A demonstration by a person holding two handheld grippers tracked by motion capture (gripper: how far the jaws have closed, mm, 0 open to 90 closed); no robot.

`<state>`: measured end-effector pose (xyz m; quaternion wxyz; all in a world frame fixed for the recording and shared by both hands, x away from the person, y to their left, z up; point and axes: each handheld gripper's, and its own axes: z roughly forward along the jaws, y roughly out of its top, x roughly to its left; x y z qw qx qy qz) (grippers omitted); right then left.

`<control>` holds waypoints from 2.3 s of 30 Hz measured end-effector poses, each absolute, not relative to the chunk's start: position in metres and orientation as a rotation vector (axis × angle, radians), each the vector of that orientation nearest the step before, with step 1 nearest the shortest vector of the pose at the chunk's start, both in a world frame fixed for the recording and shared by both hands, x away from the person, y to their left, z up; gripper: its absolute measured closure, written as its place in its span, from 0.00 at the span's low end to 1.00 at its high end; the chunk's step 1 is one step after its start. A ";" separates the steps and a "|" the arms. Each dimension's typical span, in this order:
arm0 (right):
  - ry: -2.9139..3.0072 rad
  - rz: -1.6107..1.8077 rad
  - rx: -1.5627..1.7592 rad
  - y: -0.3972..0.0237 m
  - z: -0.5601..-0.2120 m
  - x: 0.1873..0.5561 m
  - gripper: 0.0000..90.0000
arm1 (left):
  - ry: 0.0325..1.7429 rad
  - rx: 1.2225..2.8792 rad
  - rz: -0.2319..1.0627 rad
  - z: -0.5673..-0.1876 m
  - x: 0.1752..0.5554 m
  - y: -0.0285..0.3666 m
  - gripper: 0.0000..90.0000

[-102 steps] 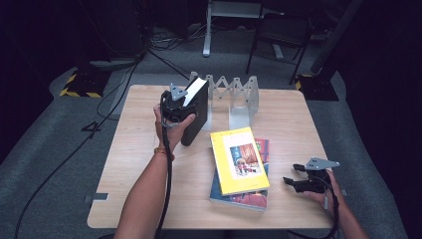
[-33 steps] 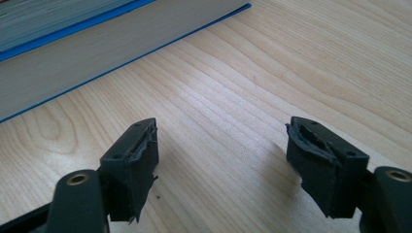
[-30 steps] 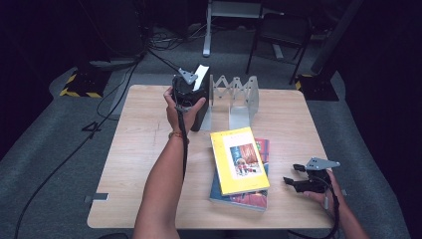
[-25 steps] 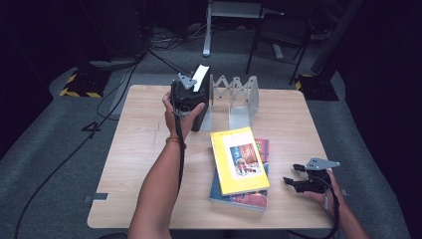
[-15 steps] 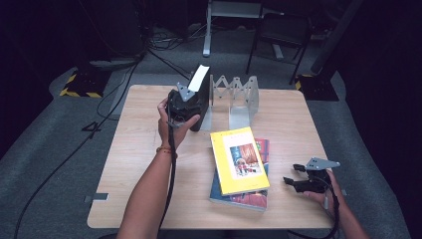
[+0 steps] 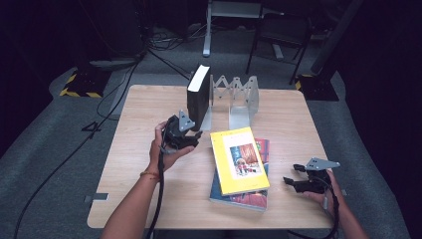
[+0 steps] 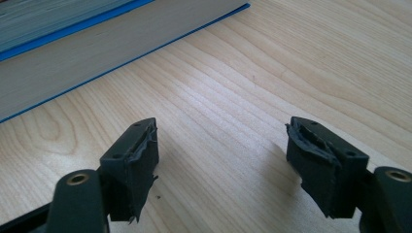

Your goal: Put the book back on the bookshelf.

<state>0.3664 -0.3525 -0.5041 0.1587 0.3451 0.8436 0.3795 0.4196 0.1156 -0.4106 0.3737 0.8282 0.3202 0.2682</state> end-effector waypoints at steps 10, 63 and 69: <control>2.415 1.074 0.984 -0.352 -0.503 0.366 0.31 | 0.773 2.210 0.505 -0.446 0.379 0.117 0.33; 2.710 1.008 0.583 -0.269 -0.436 0.316 0.67 | 0.629 2.301 0.231 -0.504 0.320 0.143 0.22; 2.726 0.986 0.607 -0.266 -0.440 0.324 0.79 | 0.627 2.321 0.221 -0.503 0.323 0.140 0.20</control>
